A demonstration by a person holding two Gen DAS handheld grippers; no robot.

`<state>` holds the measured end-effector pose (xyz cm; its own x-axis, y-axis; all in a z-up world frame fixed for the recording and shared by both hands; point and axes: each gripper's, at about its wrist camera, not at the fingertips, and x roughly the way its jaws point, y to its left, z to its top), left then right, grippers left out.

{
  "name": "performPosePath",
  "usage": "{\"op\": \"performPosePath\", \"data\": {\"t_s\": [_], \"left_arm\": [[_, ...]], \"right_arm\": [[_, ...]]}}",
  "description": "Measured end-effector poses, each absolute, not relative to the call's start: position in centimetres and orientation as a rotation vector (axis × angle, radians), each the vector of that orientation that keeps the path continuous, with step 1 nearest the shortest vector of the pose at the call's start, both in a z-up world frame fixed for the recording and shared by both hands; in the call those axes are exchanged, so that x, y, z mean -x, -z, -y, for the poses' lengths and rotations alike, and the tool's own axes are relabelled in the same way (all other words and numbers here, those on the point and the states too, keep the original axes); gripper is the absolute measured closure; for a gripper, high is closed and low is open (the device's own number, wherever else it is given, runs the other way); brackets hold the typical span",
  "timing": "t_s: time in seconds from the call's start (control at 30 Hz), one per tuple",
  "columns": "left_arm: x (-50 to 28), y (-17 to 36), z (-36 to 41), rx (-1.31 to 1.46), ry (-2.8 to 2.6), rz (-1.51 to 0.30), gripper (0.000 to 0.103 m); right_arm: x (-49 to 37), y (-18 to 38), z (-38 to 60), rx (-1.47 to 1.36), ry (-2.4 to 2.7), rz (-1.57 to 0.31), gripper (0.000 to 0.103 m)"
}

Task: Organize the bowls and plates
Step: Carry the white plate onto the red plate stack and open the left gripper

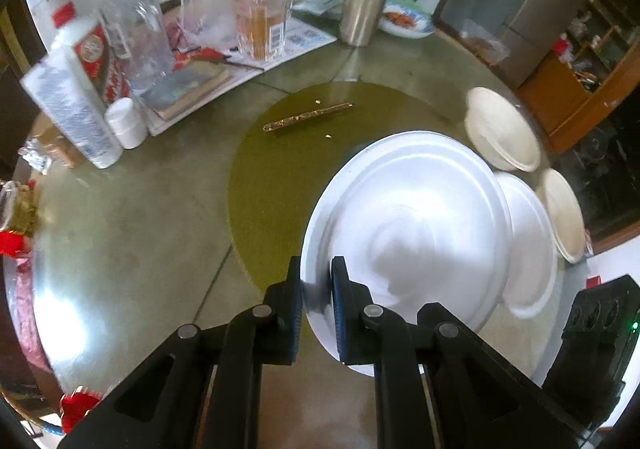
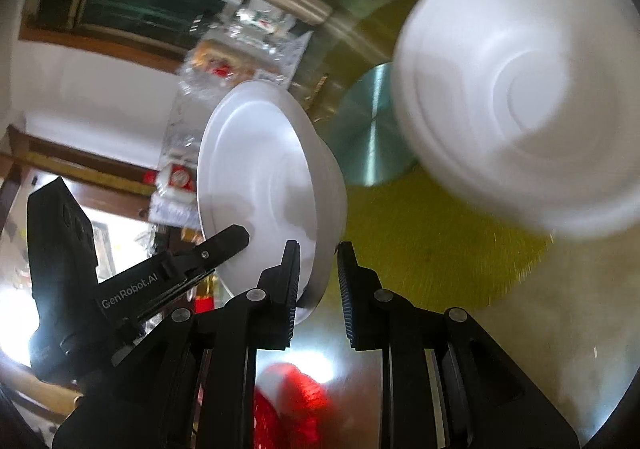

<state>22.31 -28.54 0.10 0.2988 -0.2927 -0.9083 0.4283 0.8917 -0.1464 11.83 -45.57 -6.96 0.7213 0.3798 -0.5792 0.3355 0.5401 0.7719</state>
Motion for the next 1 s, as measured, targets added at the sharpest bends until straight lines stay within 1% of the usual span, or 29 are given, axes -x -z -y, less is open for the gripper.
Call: {"op": "performPosePath", "data": {"t_s": [0.17, 0.37, 0.6, 1.0], "left_arm": [[-17.0, -2.7, 24.7, -0.132, 0.5, -1.117, 0.092], [-11.8, -3.4, 19.1, -0.116, 0.49, -1.107, 0.091], [-6.0, -4.4, 13.8, -0.096, 0.46, -1.012, 0.091], [-3.1, -2.5, 7.2, -0.043, 0.327, -0.897, 0.089]], "right_arm": [[-7.4, 4.6, 42.0, -0.971, -0.081, -0.793, 0.084], [-2.9, 3.7, 37.0, -0.916, -0.145, -0.81, 0.084], [1.3, 2.9, 32.3, -0.856, -0.194, -0.797, 0.084], [1.7, 3.8, 25.2, -0.72, -0.26, -0.878, 0.084]]}}
